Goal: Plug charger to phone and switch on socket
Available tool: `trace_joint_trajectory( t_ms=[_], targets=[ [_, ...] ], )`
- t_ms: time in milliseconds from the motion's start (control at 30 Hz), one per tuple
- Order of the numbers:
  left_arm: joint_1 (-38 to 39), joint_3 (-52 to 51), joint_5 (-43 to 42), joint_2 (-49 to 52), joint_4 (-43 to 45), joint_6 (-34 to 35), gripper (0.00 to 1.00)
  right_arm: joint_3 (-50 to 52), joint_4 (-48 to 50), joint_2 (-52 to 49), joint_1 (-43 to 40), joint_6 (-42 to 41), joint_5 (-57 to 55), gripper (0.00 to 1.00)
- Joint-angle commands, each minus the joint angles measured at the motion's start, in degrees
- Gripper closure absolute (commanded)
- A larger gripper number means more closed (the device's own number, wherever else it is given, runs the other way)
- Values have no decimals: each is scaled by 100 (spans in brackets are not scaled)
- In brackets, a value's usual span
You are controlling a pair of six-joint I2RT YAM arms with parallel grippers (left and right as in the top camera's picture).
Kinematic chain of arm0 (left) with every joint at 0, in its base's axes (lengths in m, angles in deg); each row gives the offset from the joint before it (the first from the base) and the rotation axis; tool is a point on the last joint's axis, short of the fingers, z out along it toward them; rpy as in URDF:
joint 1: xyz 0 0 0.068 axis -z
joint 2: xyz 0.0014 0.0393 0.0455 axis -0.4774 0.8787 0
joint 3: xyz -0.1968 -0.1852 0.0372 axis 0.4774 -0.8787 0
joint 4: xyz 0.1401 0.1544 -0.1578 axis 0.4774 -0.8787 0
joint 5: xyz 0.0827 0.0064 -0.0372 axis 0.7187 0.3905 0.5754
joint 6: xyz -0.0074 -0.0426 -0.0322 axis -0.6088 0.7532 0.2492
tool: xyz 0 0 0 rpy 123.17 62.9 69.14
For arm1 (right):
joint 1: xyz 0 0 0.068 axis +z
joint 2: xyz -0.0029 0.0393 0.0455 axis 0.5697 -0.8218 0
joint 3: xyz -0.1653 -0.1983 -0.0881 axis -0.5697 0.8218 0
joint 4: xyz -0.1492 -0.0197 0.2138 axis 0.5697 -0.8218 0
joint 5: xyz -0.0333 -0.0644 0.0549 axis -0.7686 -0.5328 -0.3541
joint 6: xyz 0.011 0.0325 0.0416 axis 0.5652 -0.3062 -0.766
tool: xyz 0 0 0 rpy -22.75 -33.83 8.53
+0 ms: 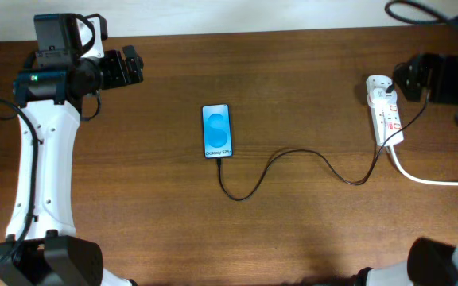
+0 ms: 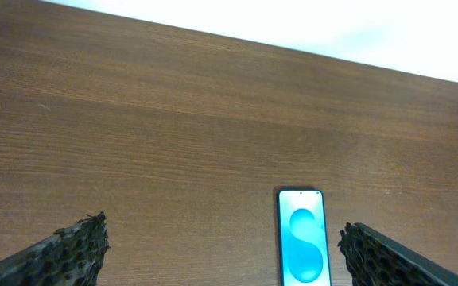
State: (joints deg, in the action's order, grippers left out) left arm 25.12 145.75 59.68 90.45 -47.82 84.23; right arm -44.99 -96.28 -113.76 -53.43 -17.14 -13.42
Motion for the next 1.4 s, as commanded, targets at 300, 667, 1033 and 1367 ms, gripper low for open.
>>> trace_joint_trajectory(
  t_ms=[300,667,1033,1367],
  targets=[
    [-2,2,39,-22,-4,-94,1,-85,-96,1495,33,63,-579,2],
    [-2,2,42,-22,-4,-94,1,-79,-96,975,33,63,-579,2],
    [-2,2,42,-22,-4,-94,1,-76,-96,275,33,63,-579,2],
    [-2,2,42,-22,-4,-94,1,437,1169,415,1019,249,-1281,2]
  ],
)
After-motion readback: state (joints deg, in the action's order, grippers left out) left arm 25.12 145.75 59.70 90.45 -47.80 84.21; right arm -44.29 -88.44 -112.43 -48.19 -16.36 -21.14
